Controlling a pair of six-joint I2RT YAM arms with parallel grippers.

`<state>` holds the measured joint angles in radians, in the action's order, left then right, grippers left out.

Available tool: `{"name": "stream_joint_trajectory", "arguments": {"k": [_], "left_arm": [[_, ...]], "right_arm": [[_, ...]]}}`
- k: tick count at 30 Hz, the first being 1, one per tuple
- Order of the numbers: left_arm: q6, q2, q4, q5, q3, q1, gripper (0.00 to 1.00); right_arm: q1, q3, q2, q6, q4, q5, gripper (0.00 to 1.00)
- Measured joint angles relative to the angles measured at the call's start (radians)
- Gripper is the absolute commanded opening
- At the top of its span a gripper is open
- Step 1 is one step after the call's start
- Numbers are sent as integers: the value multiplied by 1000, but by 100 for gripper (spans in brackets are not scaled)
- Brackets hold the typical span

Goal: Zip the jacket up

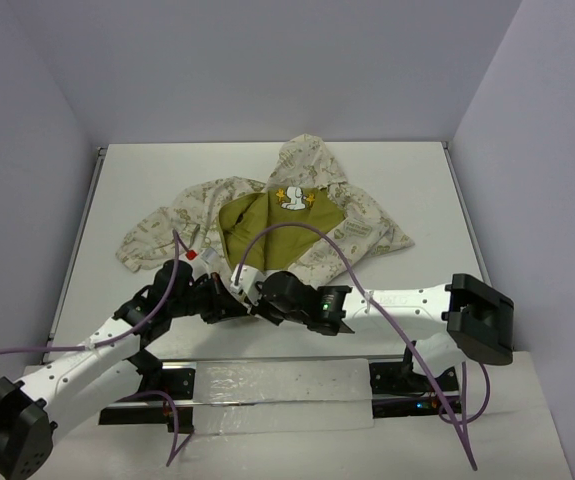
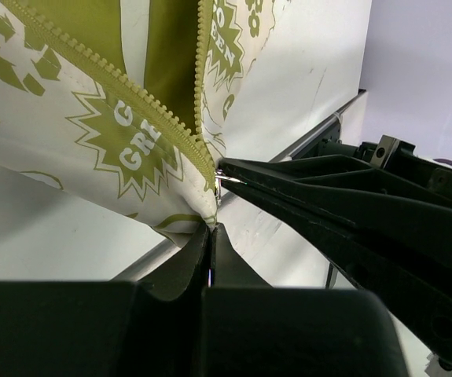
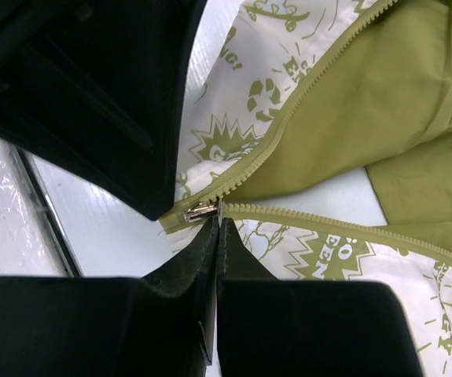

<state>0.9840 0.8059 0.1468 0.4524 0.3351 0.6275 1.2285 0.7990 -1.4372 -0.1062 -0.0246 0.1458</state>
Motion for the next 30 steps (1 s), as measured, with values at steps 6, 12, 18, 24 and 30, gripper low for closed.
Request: {"name": "stream_joint_trajectory", "arguments": {"k": [6, 12, 18, 24, 30], "left_arm": [[1, -35, -1, -23, -14, -5, 0], [4, -70, -1, -57, -22, -8, 0], [8, -63, -7, -81, -22, -9, 0], [6, 16, -35, -81, -22, -8, 0], [-28, 144, -49, -74, 37, 0, 0]], "right_arm": [[-40, 63, -40, 4, 40, -45, 0], [-79, 112, -66, 12, 72, -84, 0], [-108, 119, -67, 16, 80, -120, 0], [-124, 126, -66, 15, 128, -152, 0], [-148, 125, -37, 5, 184, -188, 0]]}}
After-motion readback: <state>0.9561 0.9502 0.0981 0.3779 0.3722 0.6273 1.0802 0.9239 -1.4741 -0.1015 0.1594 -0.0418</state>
